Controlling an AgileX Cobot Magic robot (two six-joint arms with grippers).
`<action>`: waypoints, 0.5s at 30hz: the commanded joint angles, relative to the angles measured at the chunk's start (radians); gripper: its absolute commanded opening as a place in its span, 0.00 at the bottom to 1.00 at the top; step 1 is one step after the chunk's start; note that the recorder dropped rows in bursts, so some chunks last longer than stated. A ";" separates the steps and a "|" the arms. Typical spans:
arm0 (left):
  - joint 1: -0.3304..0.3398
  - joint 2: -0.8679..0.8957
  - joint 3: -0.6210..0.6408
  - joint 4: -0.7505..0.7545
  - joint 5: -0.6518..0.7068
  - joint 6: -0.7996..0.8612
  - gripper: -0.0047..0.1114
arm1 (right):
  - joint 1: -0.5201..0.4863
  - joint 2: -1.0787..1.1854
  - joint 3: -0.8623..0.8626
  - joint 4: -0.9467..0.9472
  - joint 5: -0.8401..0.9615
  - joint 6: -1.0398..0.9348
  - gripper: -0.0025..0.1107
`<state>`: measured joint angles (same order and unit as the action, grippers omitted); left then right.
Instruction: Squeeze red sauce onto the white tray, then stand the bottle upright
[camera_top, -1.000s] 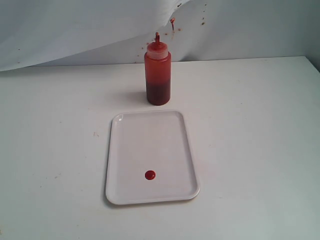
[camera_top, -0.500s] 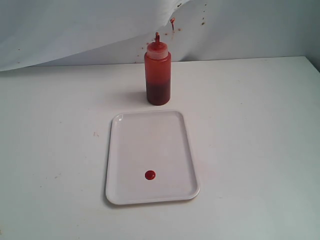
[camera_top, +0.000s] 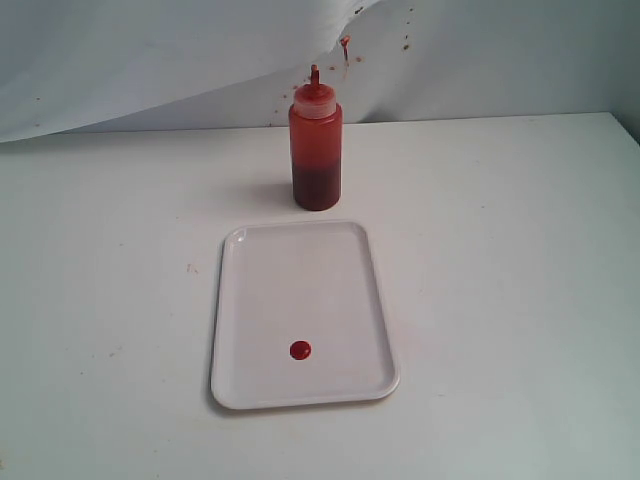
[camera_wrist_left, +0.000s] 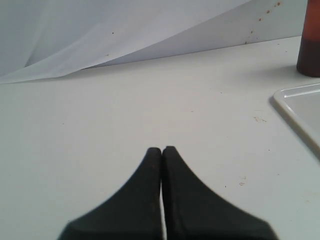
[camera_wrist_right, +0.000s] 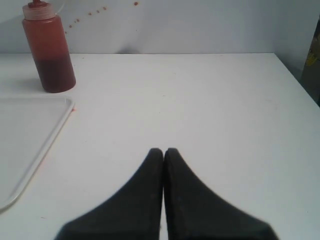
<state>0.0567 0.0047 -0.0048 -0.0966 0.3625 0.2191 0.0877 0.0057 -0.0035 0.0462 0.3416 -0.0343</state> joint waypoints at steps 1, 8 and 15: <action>0.003 -0.005 0.005 -0.004 -0.013 -0.001 0.04 | -0.007 -0.006 0.003 -0.001 0.001 -0.038 0.02; 0.003 -0.005 0.005 -0.004 -0.013 -0.001 0.04 | -0.007 -0.006 0.003 -0.001 0.003 -0.075 0.02; 0.003 -0.005 0.005 -0.004 -0.013 -0.001 0.04 | -0.007 -0.006 0.003 -0.001 0.003 -0.065 0.02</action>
<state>0.0567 0.0047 -0.0048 -0.0966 0.3625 0.2191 0.0877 0.0057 -0.0035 0.0462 0.3416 -0.1024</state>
